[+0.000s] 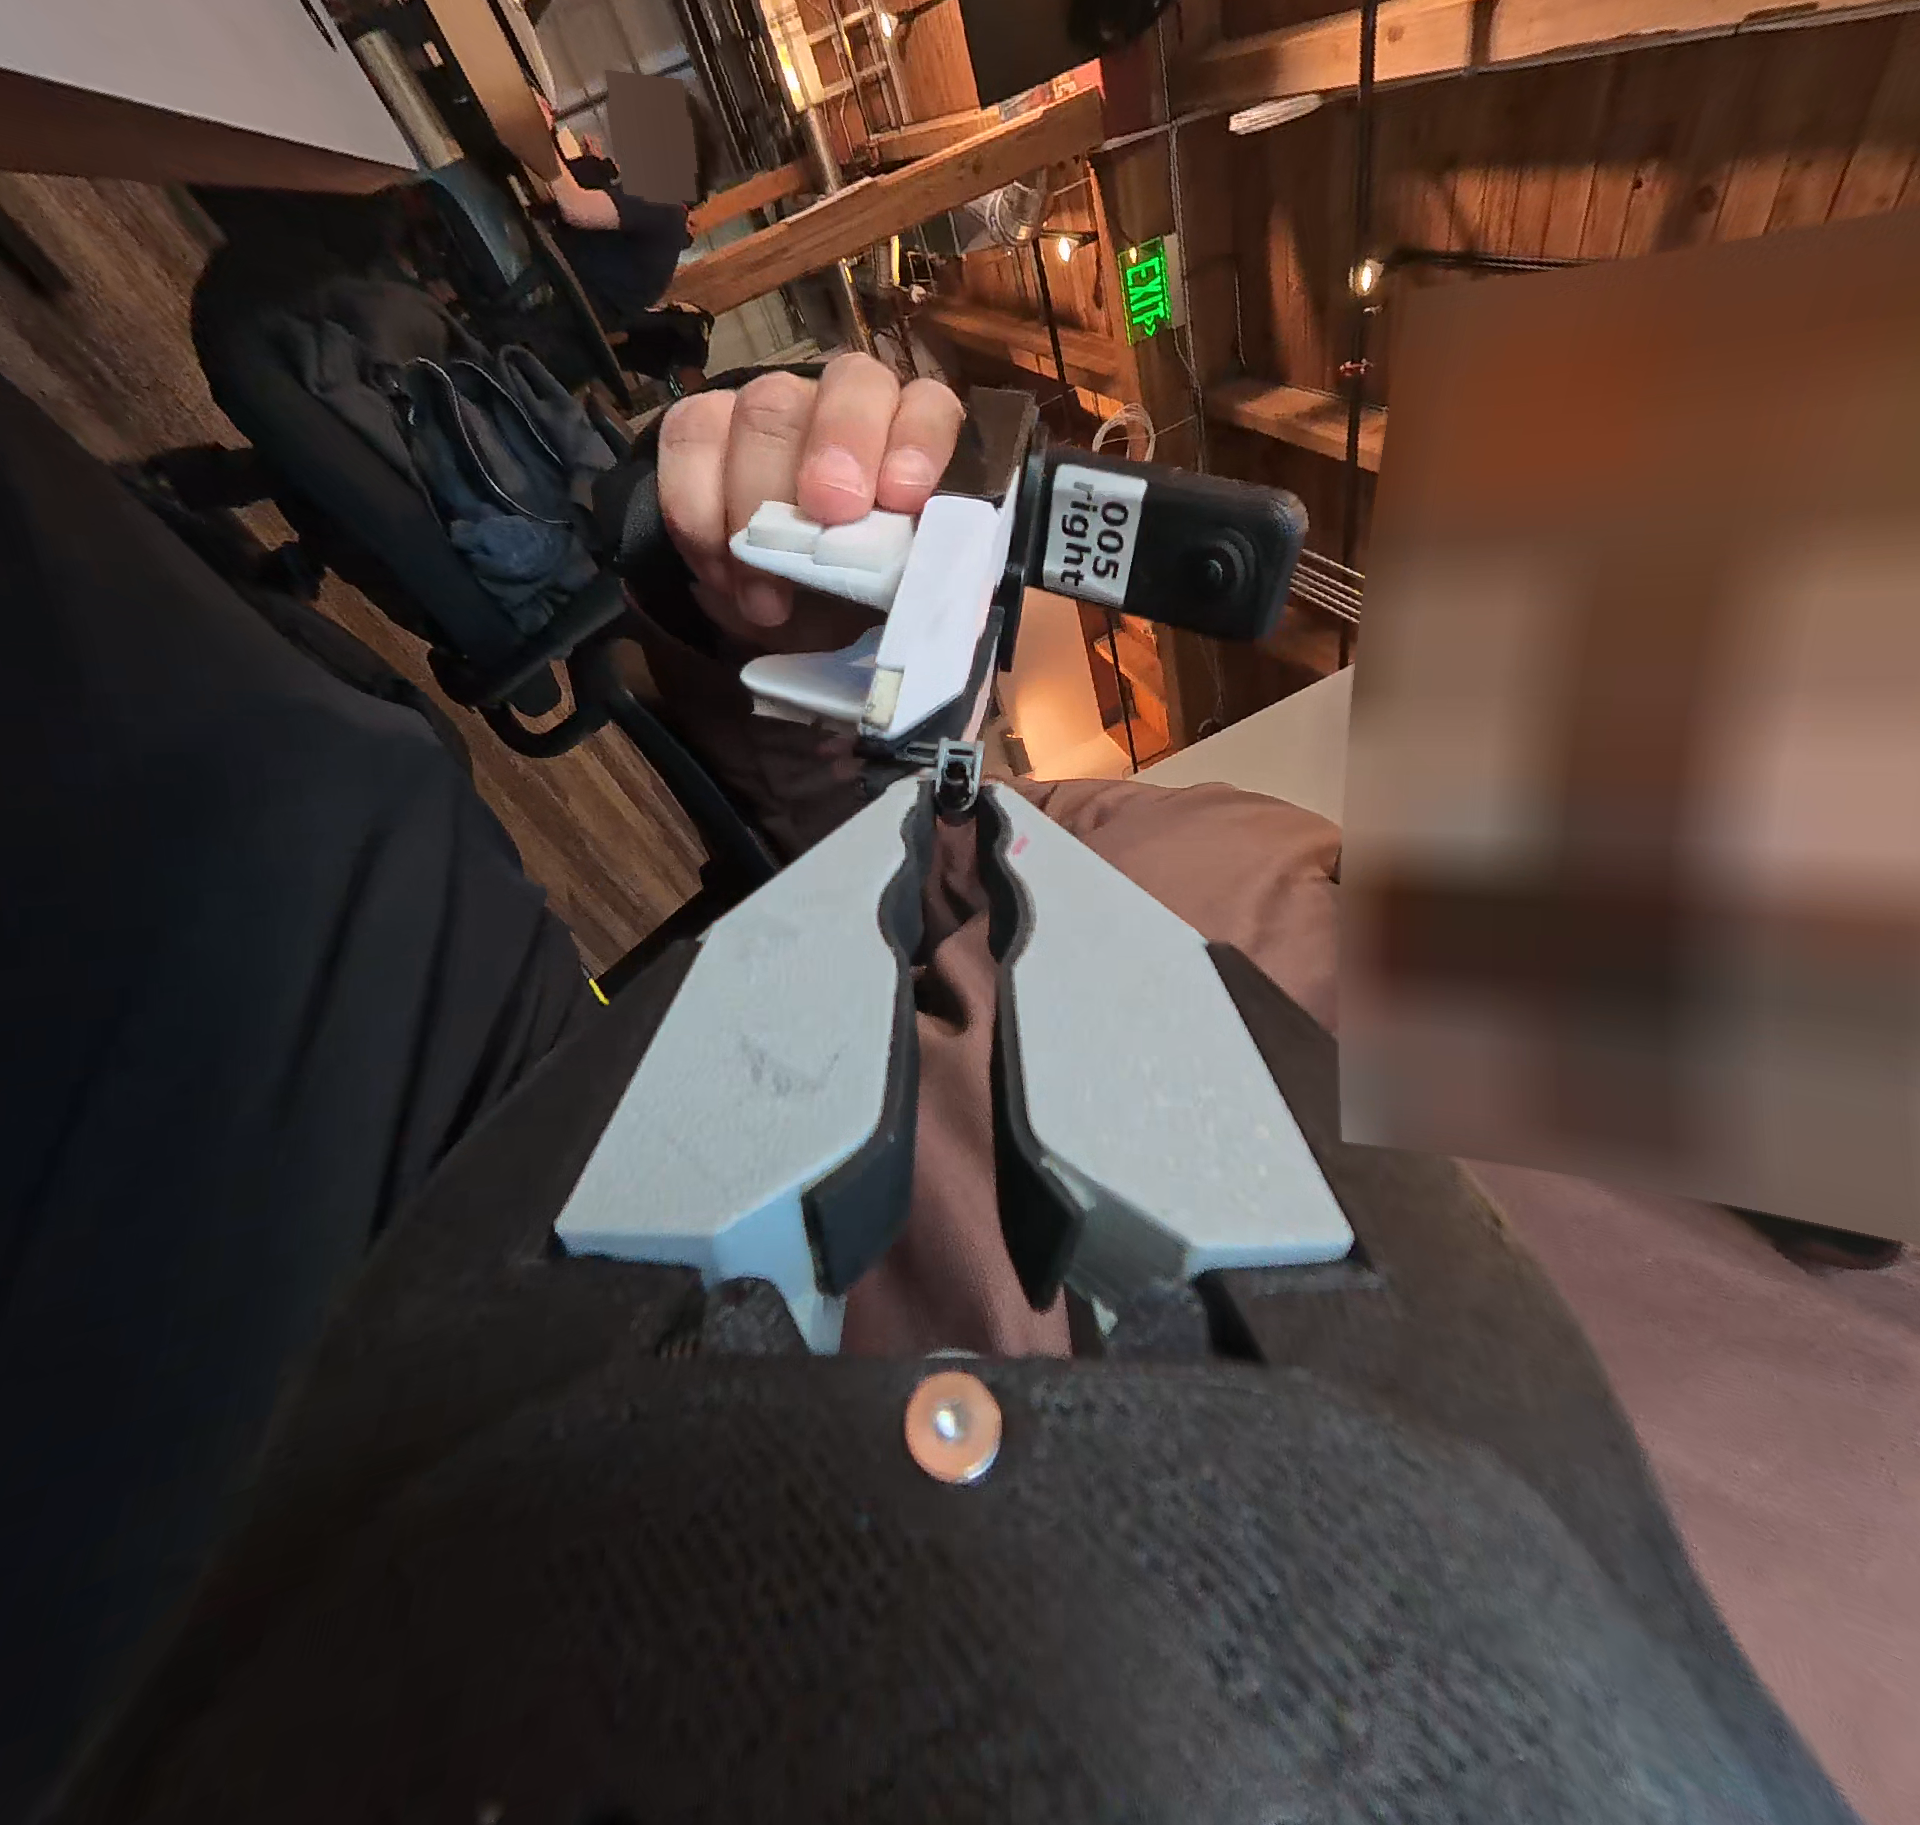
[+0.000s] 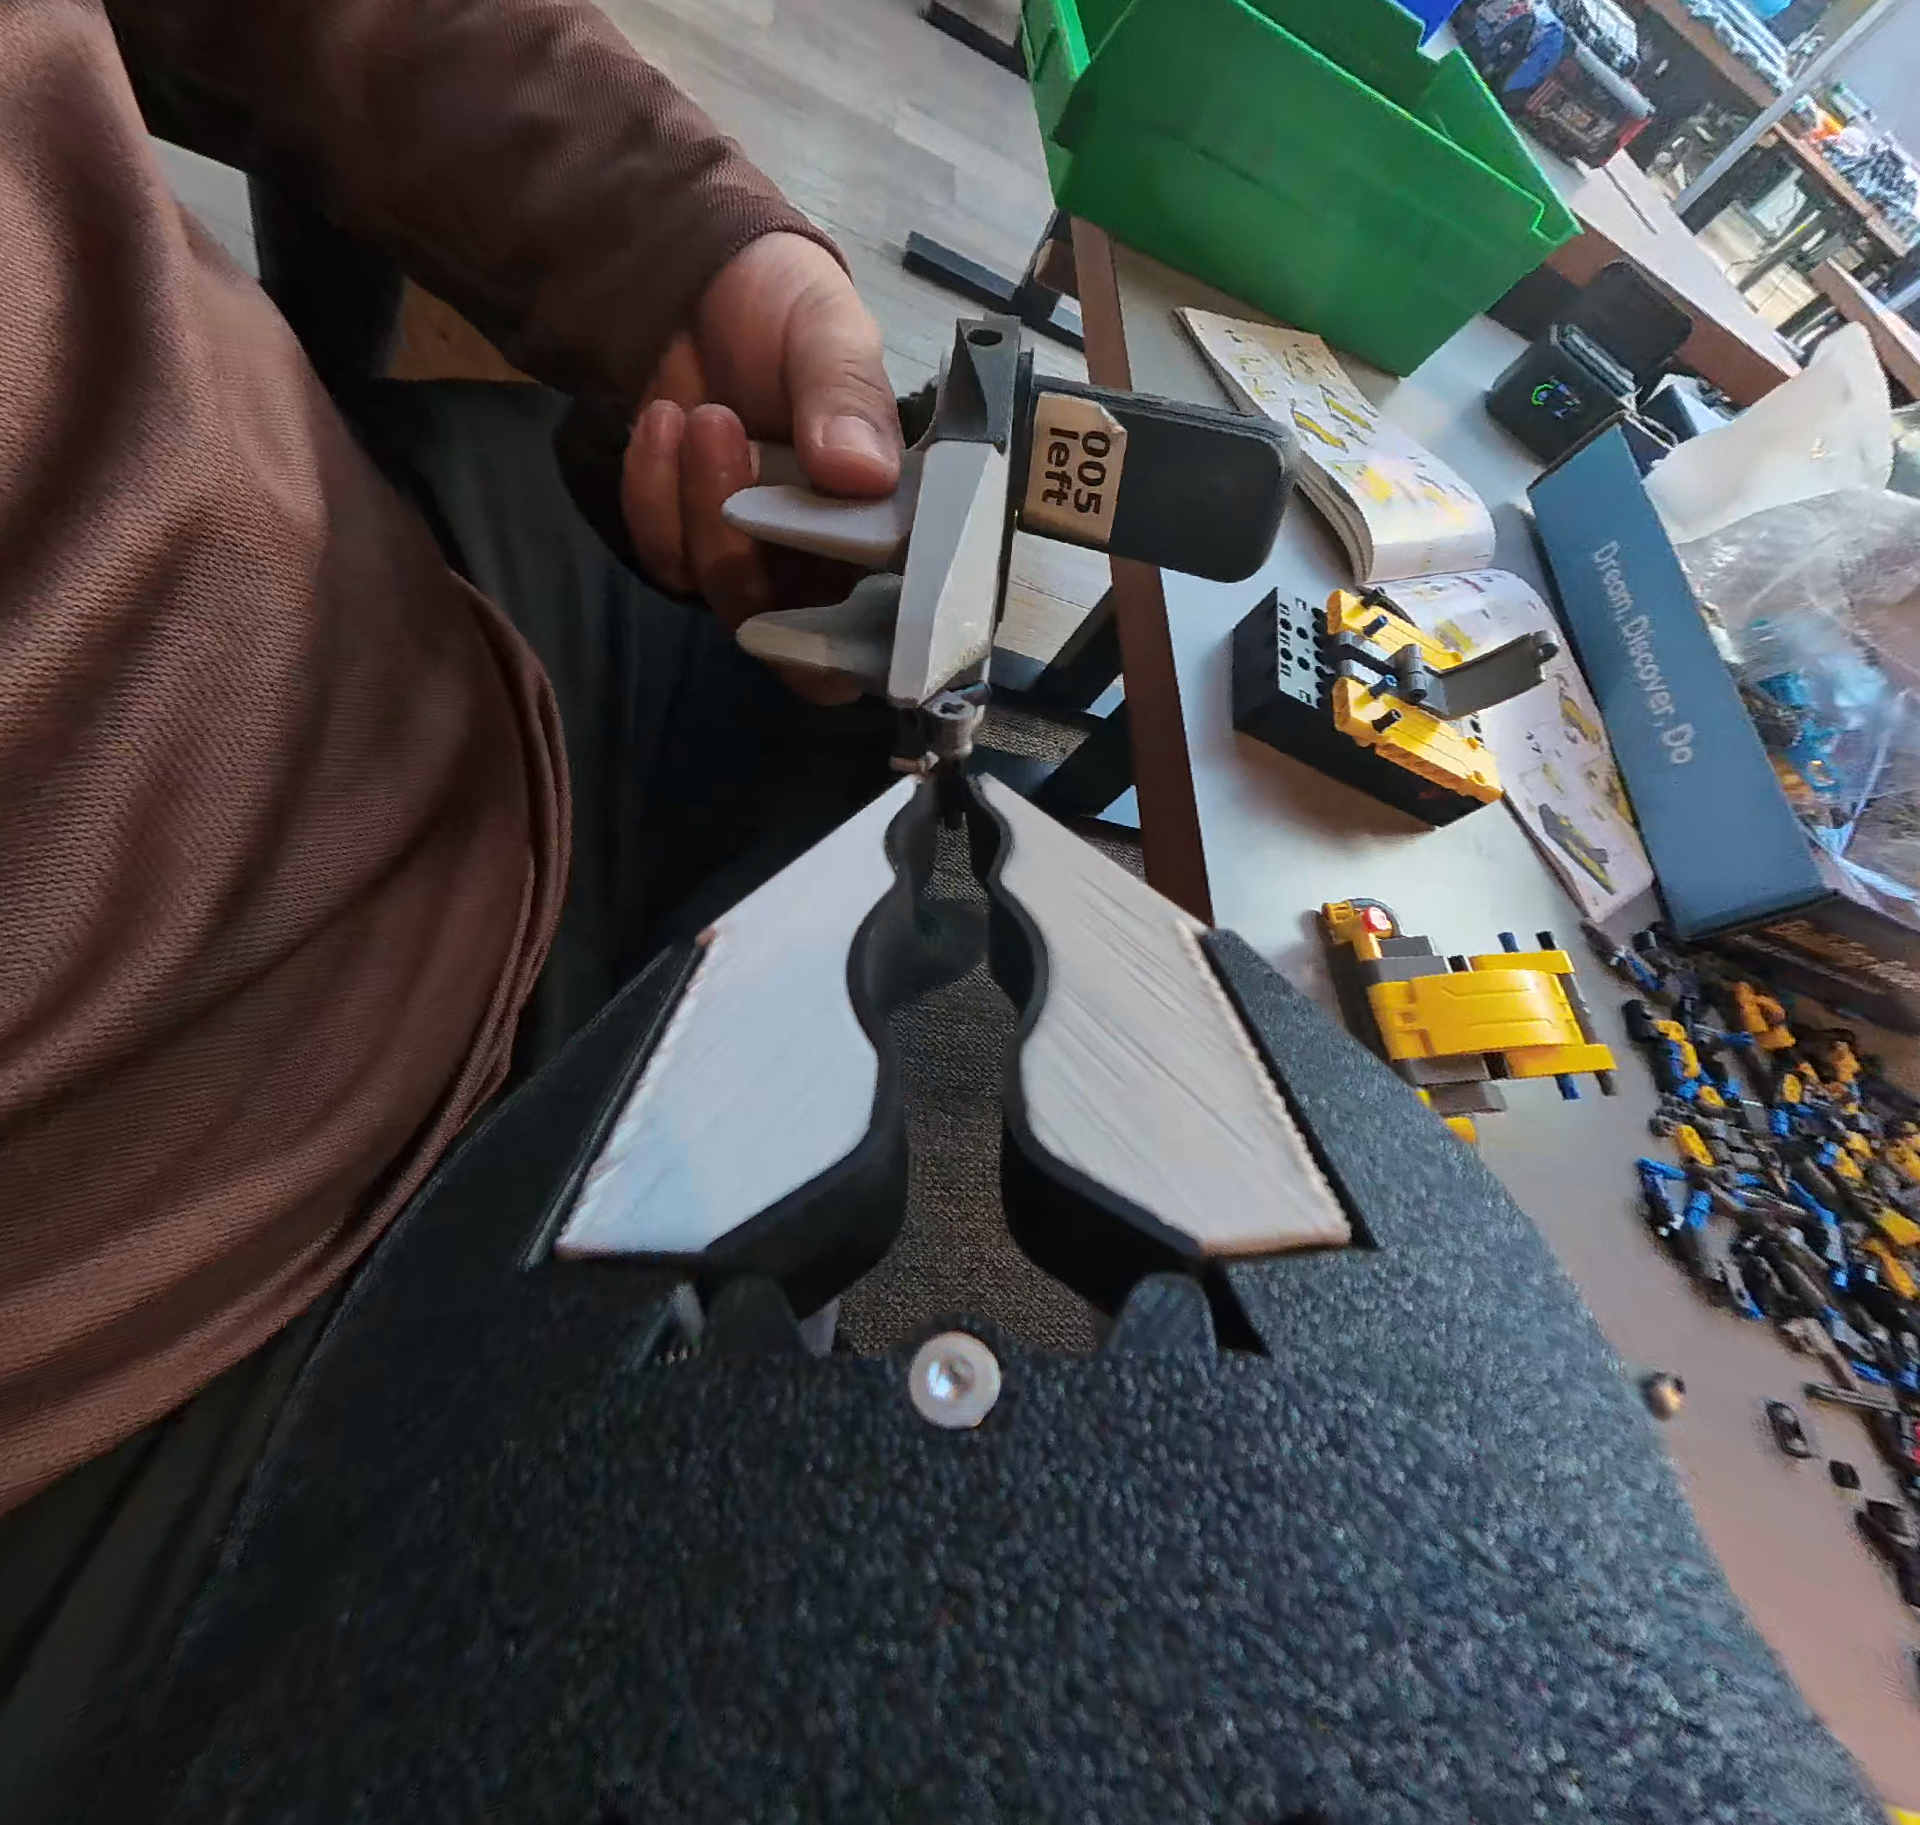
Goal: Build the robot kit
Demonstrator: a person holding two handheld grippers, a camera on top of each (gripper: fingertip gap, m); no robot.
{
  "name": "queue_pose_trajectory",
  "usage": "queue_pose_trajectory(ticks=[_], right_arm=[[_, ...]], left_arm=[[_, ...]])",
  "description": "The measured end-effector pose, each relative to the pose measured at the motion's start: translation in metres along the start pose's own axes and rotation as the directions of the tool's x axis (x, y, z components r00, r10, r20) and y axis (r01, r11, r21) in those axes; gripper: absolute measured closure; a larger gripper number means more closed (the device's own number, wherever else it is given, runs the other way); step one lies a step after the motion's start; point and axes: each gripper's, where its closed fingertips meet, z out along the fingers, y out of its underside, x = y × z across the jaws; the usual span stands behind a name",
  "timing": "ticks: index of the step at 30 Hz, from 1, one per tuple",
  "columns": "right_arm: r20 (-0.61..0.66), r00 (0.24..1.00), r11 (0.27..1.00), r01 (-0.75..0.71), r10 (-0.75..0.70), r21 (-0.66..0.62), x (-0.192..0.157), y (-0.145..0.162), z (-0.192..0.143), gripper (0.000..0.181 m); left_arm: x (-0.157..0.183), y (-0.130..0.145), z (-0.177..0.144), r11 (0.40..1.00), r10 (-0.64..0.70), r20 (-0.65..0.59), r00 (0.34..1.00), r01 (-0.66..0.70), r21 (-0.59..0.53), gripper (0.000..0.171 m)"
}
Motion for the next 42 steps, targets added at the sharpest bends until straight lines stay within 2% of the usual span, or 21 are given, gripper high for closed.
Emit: queue_pose_trajectory(ticks=[3, 5, 8, 9, 11, 14, 16, 18, 20, 23, 29, 32, 38, 42], right_arm=[[0.056, 0.993, 0.994, -0.103, 0.104, -0.028, -0.001, 0.008, 0.002, 0.179], [0.077, 0.978, 0.98, -0.188, 0.193, -0.069, -0.001, 0.019, 0.007, 0.18], [0.094, 0.944, 0.945, -0.303, 0.315, -0.125, -0.001, 0.034, 0.012, 0.18], [0.105, 0.93, 0.932, -0.337, 0.352, -0.136, -0.001, 0.036, 0.013, 0.181], [0.127, 0.905, 0.909, -0.387, 0.407, -0.153, -0.003, 0.039, 0.015, 0.181], [0.172, 0.871, 0.884, -0.432, 0.46, -0.177, -0.01, 0.04, 0.018, 0.18], [0.206, 0.851, 0.874, -0.452, 0.482, -0.177, -0.015, 0.037, 0.02, 0.18], [0.224, 0.839, 0.867, -0.464, 0.496, -0.18, -0.018, 0.035, 0.022, 0.18], [0.231, 0.837, 0.868, -0.465, 0.496, -0.176, -0.021, 0.034, 0.023, 0.18], [0.225, 0.848, 0.876, -0.45, 0.48, -0.172, -0.022, 0.034, 0.023, 0.18], [0.229, 0.87, 0.898, -0.407, 0.437, -0.169, -0.024, 0.036, 0.023, 0.18], [0.249, 0.859, 0.894, -0.42, 0.448, -0.159, -0.026, 0.034, 0.021, 0.18], [0.23, 0.873, 0.902, -0.4, 0.429, -0.164, -0.025, 0.036, 0.021, 0.18], [0.203, 0.889, 0.907, -0.373, 0.409, -0.194, -0.025, 0.044, 0.021, 0.18]], left_arm=[[-0.008, -0.001, -0.002, 0.999, 0.045, 0.069, 0.997, -0.044, -0.009, 0.167], [-0.02, -0.003, -0.008, 0.991, 0.13, 0.194, 0.972, -0.125, -0.038, 0.166], [-0.032, -0.01, -0.023, 0.945, 0.326, 0.387, 0.863, -0.297, -0.135, 0.158], [-0.033, -0.013, -0.028, 0.917, 0.399, 0.437, 0.806, -0.357, -0.178, 0.155], [-0.036, -0.019, -0.037, 0.812, 0.581, 0.527, 0.62, -0.488, -0.321, 0.142], [-0.035, -0.012, -0.034, 0.6, 0.797, 0.477, 0.371, -0.581, -0.55, 0.134], [-0.037, -0.008, -0.029, 0.503, 0.861, 0.422, 0.283, -0.597, -0.625, 0.131], [-0.039, -0.003, -0.024, 0.49, 0.871, 0.392, 0.296, -0.593, -0.639, 0.132], [-0.046, 0.001, -0.024, 0.53, 0.848, 0.4, 0.349, -0.552, -0.643, 0.135], [-0.053, 0.008, -0.025, 0.564, 0.824, 0.403, 0.398, -0.519, -0.642, 0.154], [-0.055, 0.011, -0.025, 0.603, 0.796, 0.417, 0.438, -0.513, -0.612, 0.154], [-0.051, 0.012, -0.023, 0.633, 0.772, 0.409, 0.488, -0.529, -0.565, 0.154], [-0.05, 0.012, -0.022, 0.665, 0.745, 0.419, 0.519, -0.528, -0.528, 0.154], [-0.045, 0.003, -0.024, 0.714, 0.7, 0.462, 0.545, -0.539, -0.446, 0.16]])
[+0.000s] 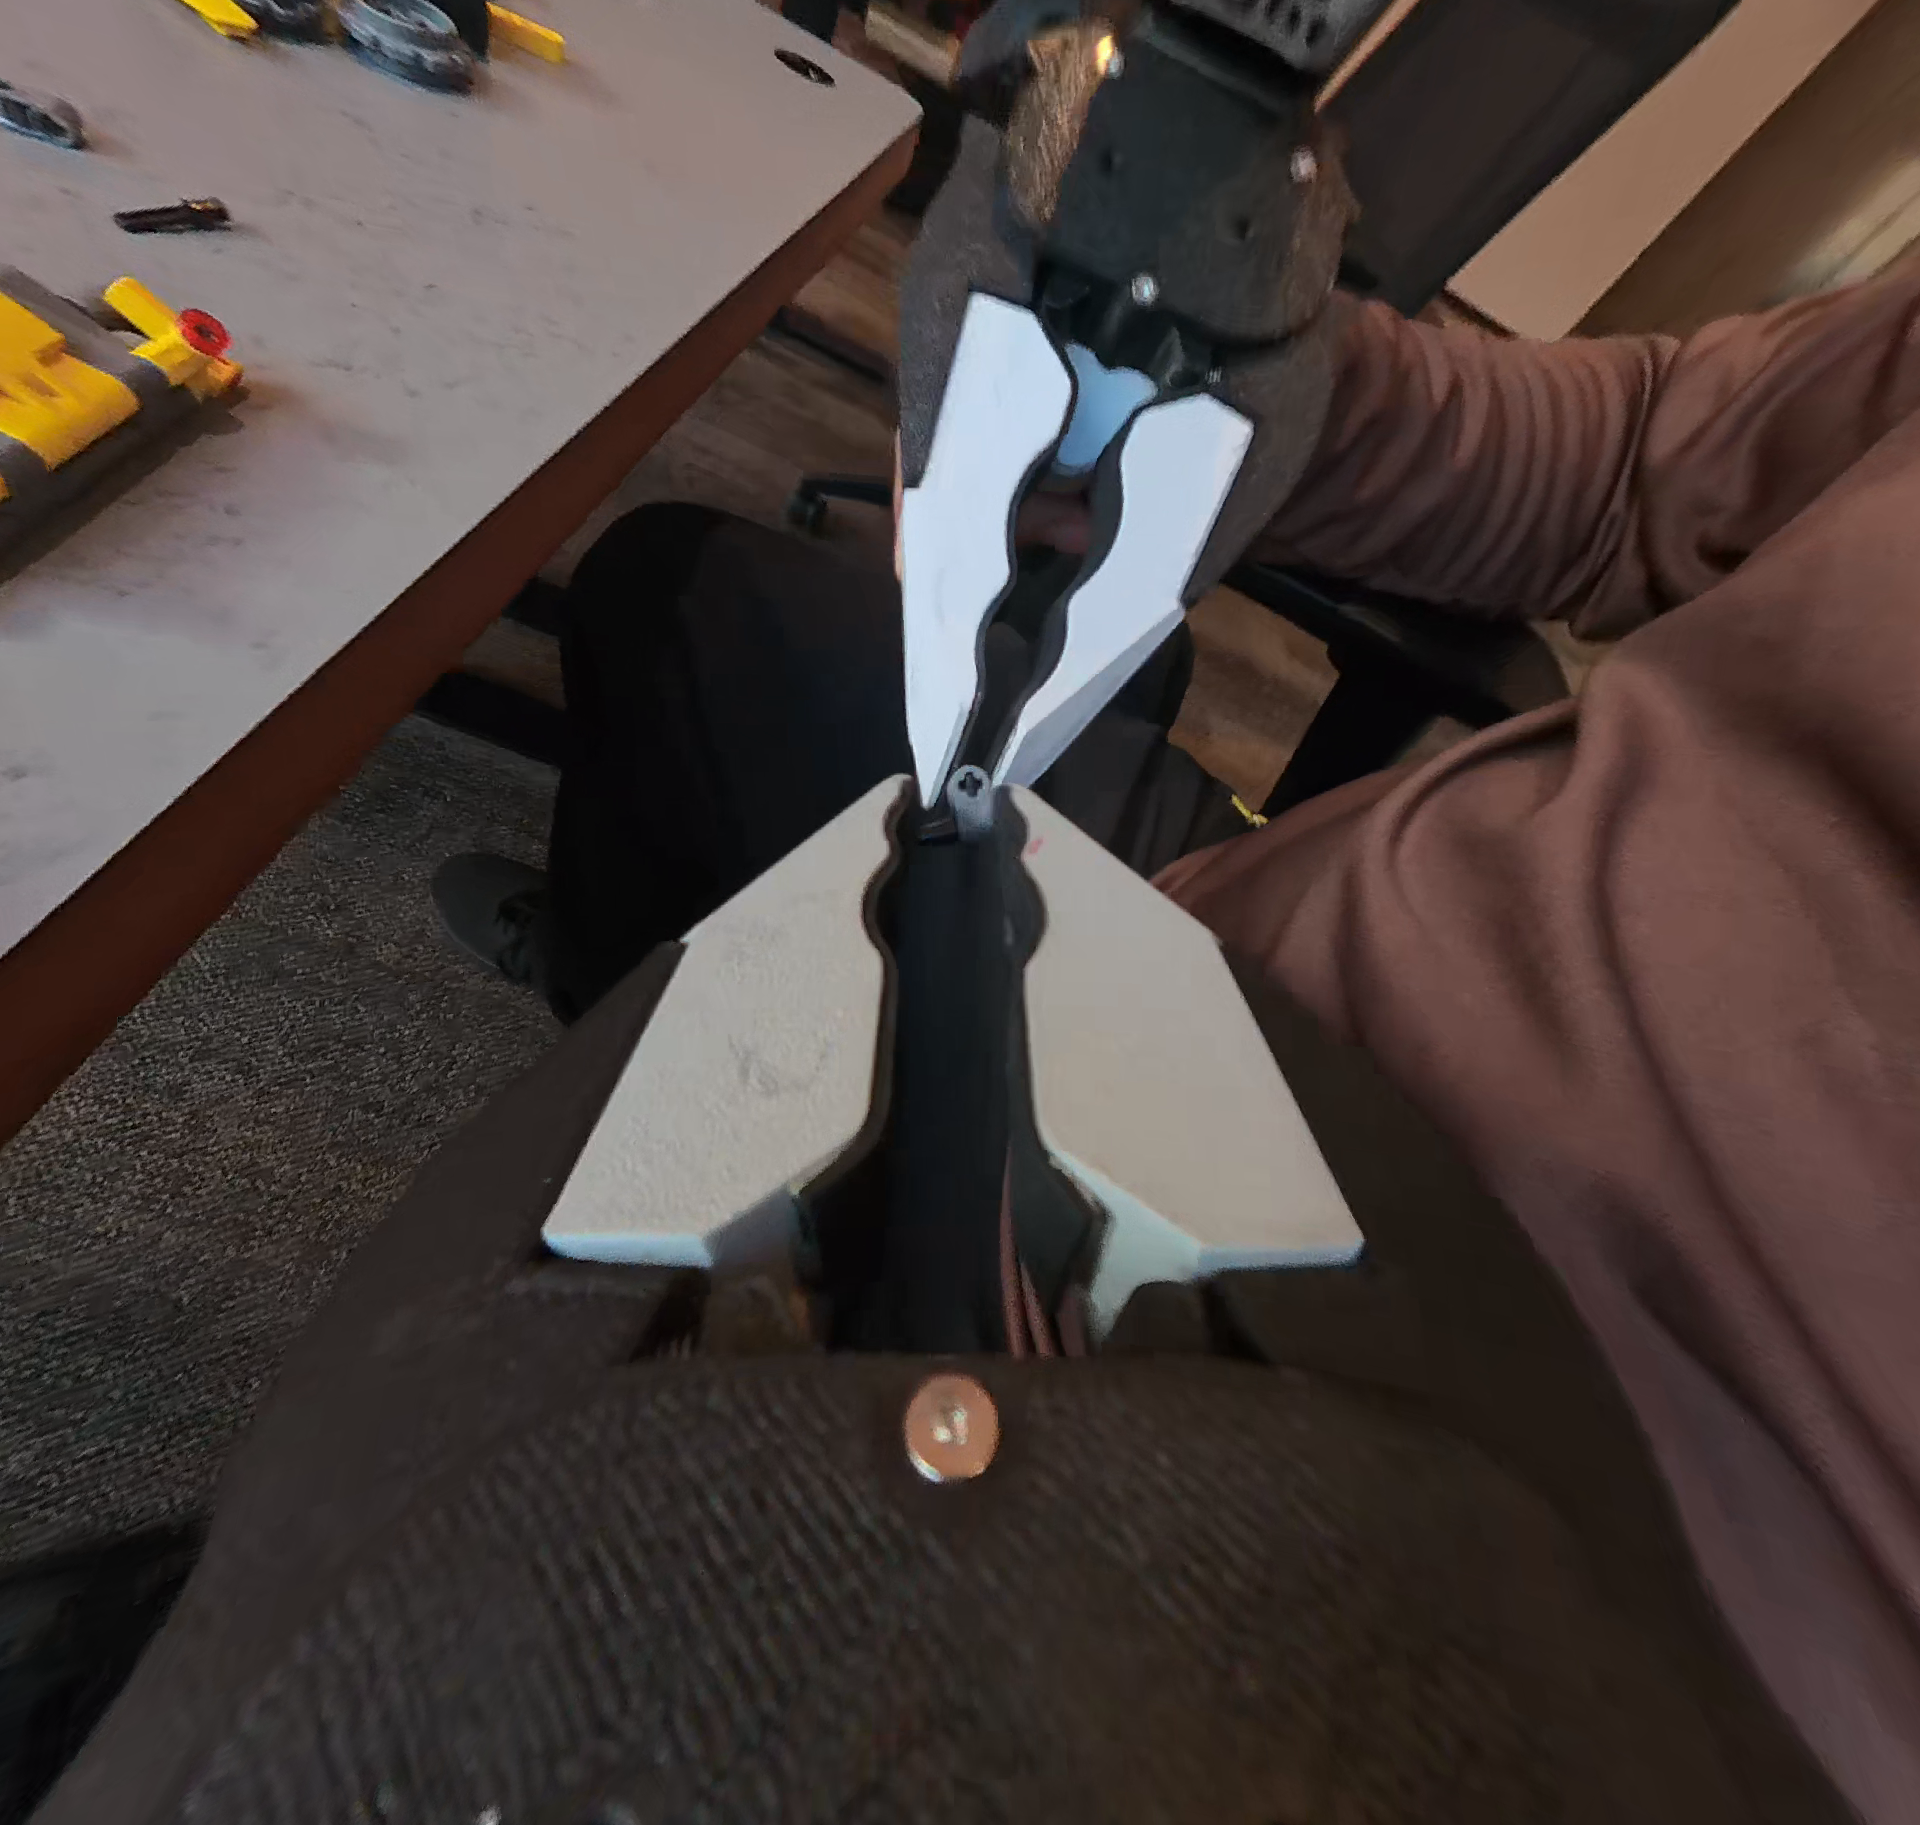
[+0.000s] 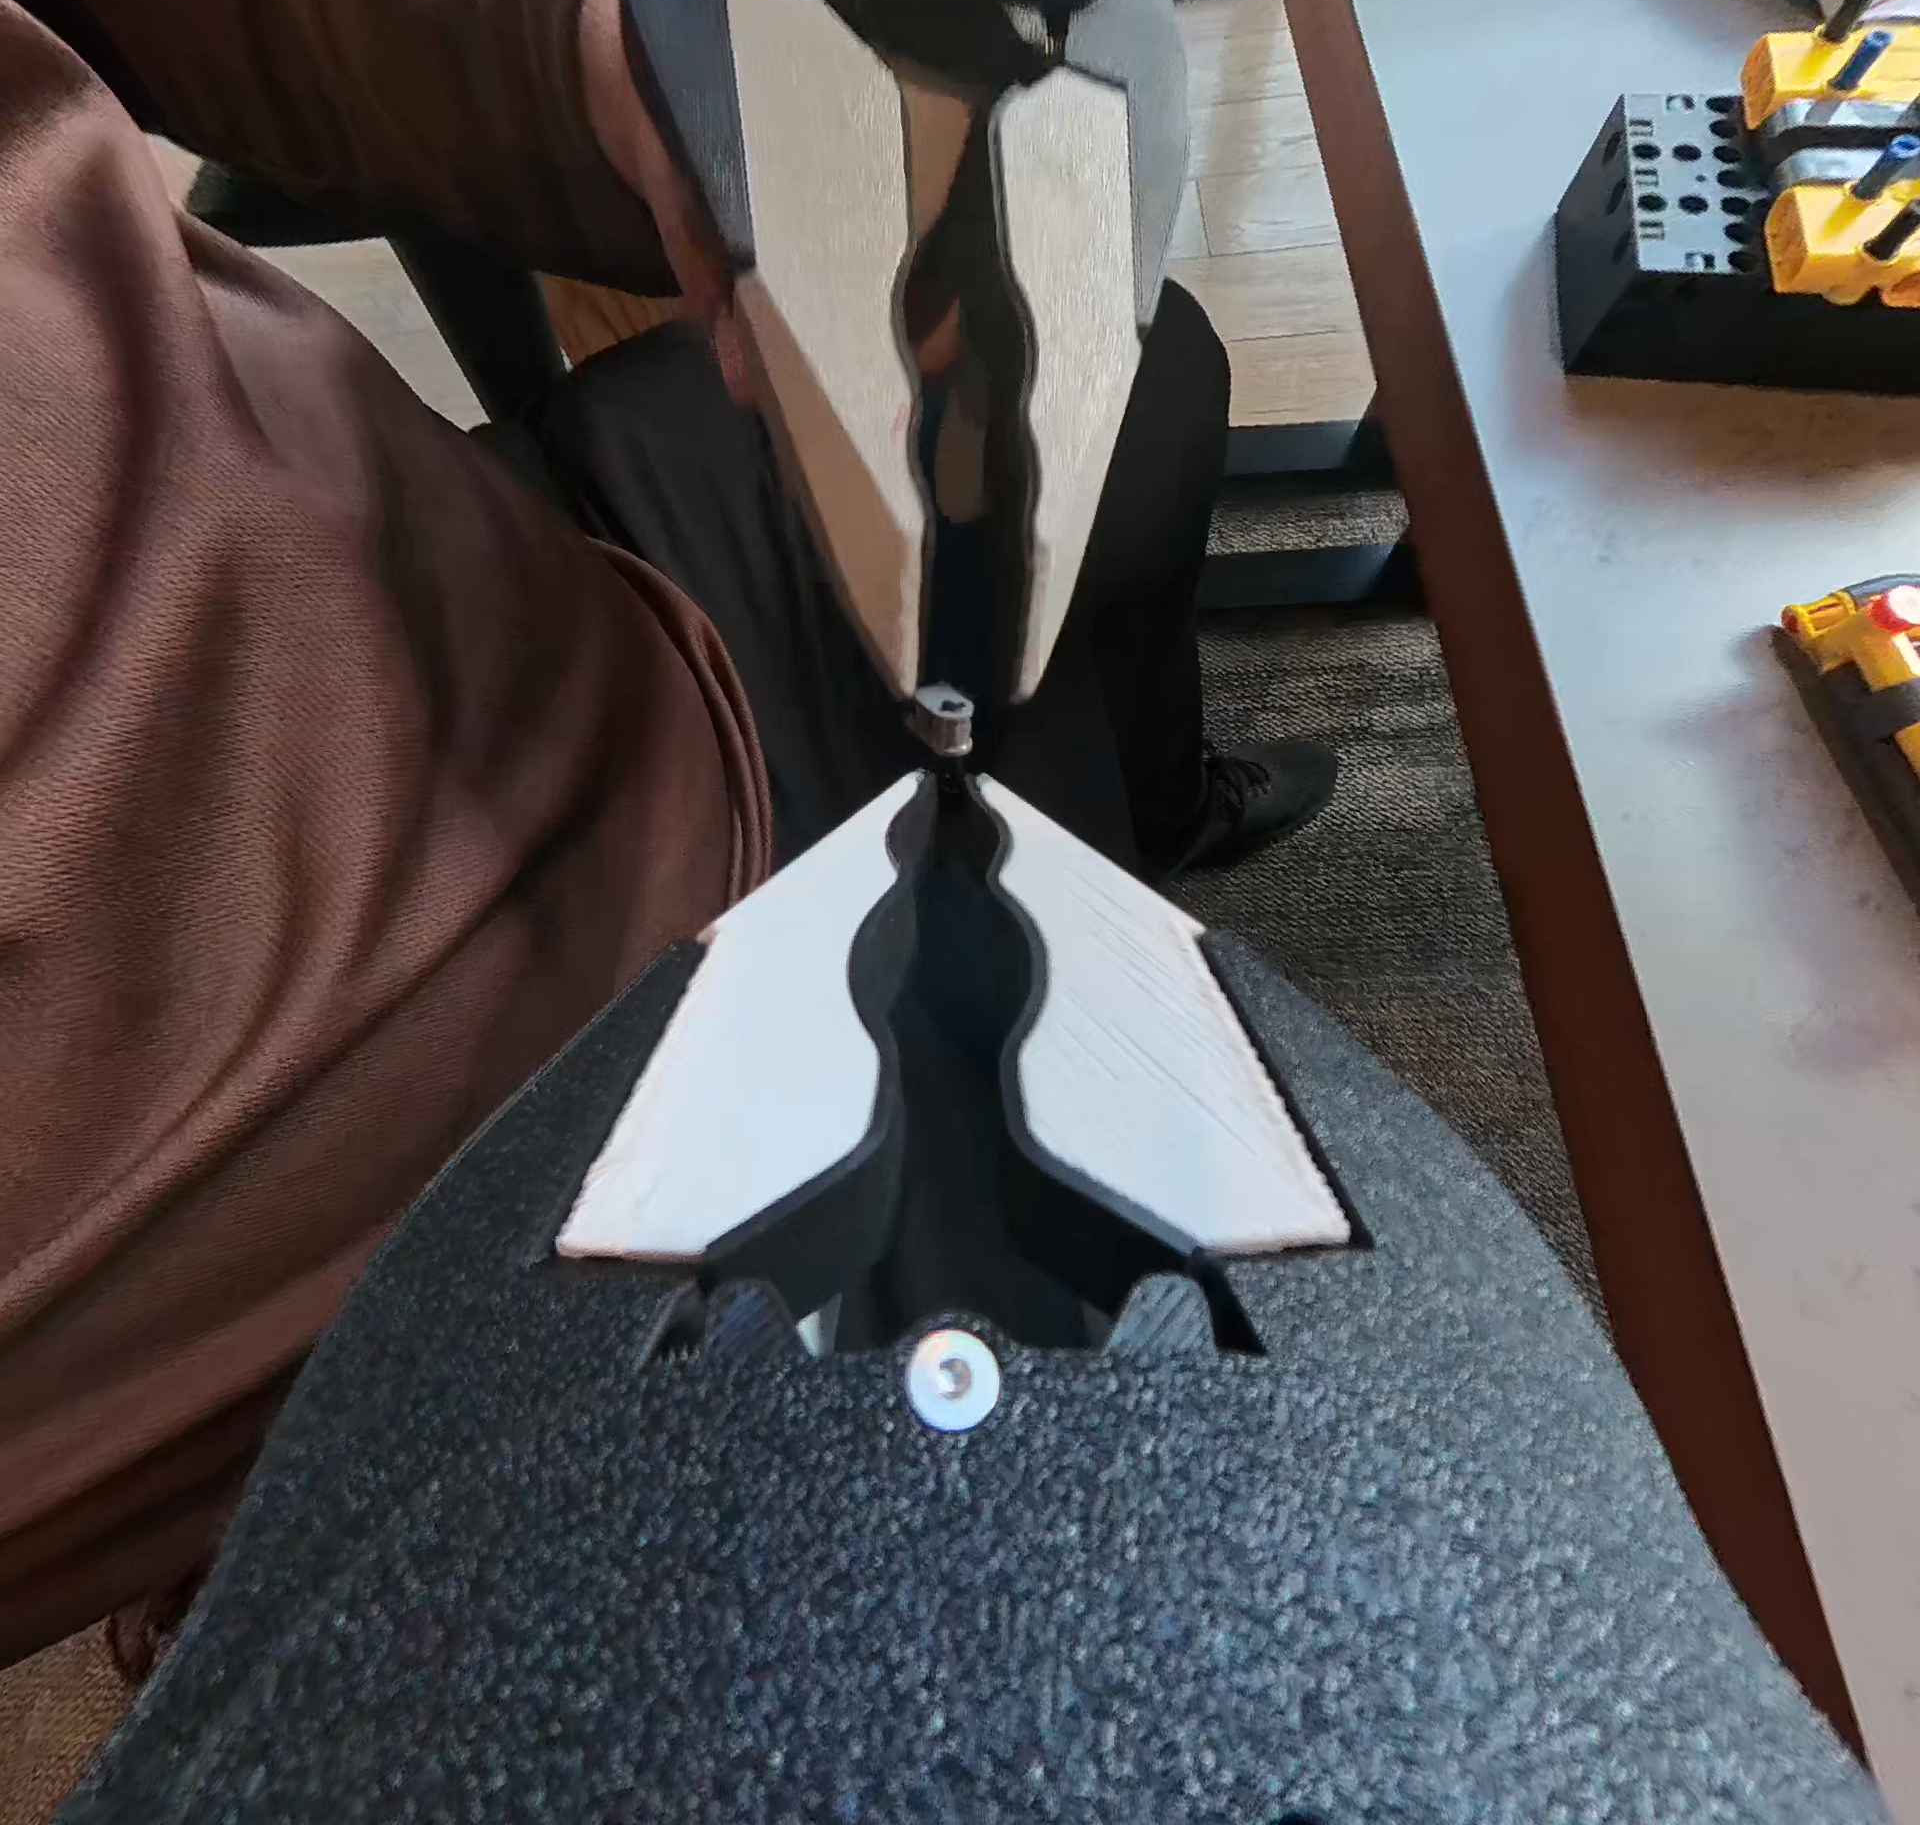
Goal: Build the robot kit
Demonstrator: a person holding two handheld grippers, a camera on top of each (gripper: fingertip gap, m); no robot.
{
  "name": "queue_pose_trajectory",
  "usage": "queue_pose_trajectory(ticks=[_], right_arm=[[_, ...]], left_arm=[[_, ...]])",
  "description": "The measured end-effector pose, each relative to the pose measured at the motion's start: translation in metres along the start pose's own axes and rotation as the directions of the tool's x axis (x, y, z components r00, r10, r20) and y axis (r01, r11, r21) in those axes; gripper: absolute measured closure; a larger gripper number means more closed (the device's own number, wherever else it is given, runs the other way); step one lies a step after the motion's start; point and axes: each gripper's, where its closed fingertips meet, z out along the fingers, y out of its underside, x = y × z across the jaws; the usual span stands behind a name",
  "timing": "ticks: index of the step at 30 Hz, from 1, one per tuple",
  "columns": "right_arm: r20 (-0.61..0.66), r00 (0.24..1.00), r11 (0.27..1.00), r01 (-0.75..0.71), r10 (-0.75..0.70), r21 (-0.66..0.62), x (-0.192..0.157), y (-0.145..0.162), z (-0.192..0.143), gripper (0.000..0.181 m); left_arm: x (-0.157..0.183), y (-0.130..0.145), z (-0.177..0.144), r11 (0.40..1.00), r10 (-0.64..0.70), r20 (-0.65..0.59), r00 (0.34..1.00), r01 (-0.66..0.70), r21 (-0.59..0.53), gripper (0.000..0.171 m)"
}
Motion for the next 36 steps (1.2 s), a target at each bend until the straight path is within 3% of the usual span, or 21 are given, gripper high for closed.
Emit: queue_pose_trajectory(ticks=[1, 3, 7, 16, 26, 28, 36], right_arm=[[-0.002, 1.0, 1.0, 0.001, -0.001, 0.001, 0.0, 0.0, 0.0, 0.181], [0.007, 1.0, 1.0, -0.007, 0.007, 0.011, -0.002, -0.002, 0.001, 0.18], [-0.015, 1.0, 1.0, 0.002, -0.002, 0.0, 0.002, -0.001, 0.002, 0.181], [-0.034, 0.999, 1.0, 0.024, -0.025, -0.018, 0.002, 0.002, 0.005, 0.18], [0.137, 0.987, 0.969, -0.11, 0.081, 0.22, -0.009, -0.025, -0.014, 0.181], [0.126, 0.989, 0.972, -0.101, 0.075, 0.212, -0.007, -0.022, -0.015, 0.181], [0.124, 0.99, 0.975, -0.088, 0.063, 0.205, -0.01, -0.023, -0.01, 0.176]], left_arm=[[0.0, -0.003, -0.003, 1.0, -0.004, -0.003, 1.0, 0.004, 0.023, 0.171], [-0.004, -0.003, -0.004, 1.0, 0.003, 0.022, 1.0, -0.003, 0.026, 0.171], [-0.003, 0.002, 0.0, 1.0, -0.018, 0.016, 1.0, 0.018, -0.018, 0.156], [-0.003, 0.016, 0.007, 0.989, 0.093, 0.06, 0.994, -0.085, -0.123, 0.165], [0.009, 0.007, -0.002, 0.992, 0.119, -0.02, 0.993, -0.119, -0.029, 0.165], [0.012, 0.001, -0.004, 0.993, 0.119, -0.025, 0.993, -0.118, 0.012, 0.166], [0.013, 0.002, -0.002, 0.991, 0.136, -0.023, 0.99, -0.136, -0.001, 0.166]])
